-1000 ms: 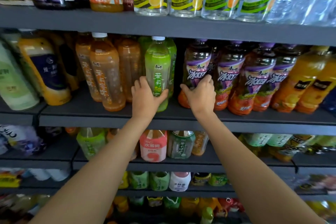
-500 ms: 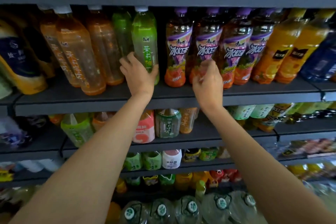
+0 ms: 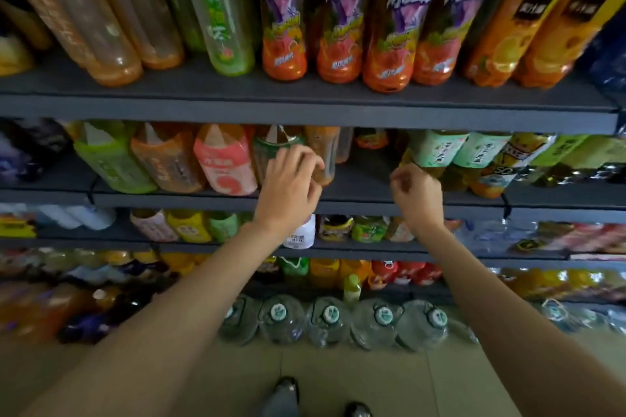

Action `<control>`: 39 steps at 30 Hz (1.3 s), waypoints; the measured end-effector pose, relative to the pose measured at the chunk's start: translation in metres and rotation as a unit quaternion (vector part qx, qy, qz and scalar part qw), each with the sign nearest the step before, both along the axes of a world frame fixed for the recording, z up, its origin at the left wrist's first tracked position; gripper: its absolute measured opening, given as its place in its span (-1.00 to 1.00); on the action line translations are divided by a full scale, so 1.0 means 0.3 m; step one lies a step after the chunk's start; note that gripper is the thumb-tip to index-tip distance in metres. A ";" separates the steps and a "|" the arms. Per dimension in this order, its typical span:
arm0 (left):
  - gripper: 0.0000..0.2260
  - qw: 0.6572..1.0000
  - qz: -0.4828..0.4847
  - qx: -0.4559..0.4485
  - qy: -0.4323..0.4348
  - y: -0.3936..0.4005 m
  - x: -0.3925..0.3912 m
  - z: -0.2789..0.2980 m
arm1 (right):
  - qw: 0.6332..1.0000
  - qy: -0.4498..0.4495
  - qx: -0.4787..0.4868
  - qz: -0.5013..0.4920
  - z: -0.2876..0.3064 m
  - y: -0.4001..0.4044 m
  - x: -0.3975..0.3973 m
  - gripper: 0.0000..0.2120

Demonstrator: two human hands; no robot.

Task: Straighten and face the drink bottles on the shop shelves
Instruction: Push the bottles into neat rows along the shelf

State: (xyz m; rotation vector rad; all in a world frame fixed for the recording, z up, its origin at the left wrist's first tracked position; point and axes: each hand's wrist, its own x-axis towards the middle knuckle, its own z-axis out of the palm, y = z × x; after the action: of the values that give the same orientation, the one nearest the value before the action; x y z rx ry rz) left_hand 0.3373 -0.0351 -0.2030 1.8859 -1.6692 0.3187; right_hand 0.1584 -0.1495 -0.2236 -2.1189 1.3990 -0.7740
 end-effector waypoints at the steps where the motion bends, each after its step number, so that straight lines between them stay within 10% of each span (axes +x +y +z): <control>1: -0.75 1.000 0.025 0.015 0.005 -0.009 -0.021 -0.013 | 1.000 0.009 0.010 0.016 -0.022 -0.010 -0.009 -0.87; 9: -0.69 0.955 0.214 0.066 0.196 -0.064 -0.146 -0.038 | 0.993 0.007 0.065 0.095 -0.083 -0.053 0.014 -0.73; 19: -0.76 0.964 0.192 0.061 0.175 0.056 -0.048 -0.038 | 0.961 -0.088 0.234 0.116 -0.071 -0.159 0.424 -0.07; 25: -0.71 0.957 0.176 0.103 0.207 0.077 -0.035 -0.072 | 0.989 -0.033 0.121 0.074 -0.073 -0.066 0.372 -0.20; 31: -0.44 0.896 0.117 0.210 0.374 0.019 -0.033 0.001 | 0.966 0.028 0.093 0.240 -0.020 0.053 0.201 -0.26; 39: -0.48 0.855 -0.119 0.299 0.406 -0.059 -0.098 0.199 | 0.974 0.024 0.067 0.217 0.358 0.013 -0.027 -0.47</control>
State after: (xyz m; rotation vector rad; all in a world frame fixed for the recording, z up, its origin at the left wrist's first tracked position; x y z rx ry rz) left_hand 0.3080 -0.0528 -0.1431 1.7675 -1.4174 -1.0793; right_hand 0.1502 -0.1457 -0.1161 -2.2321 0.9256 -0.4441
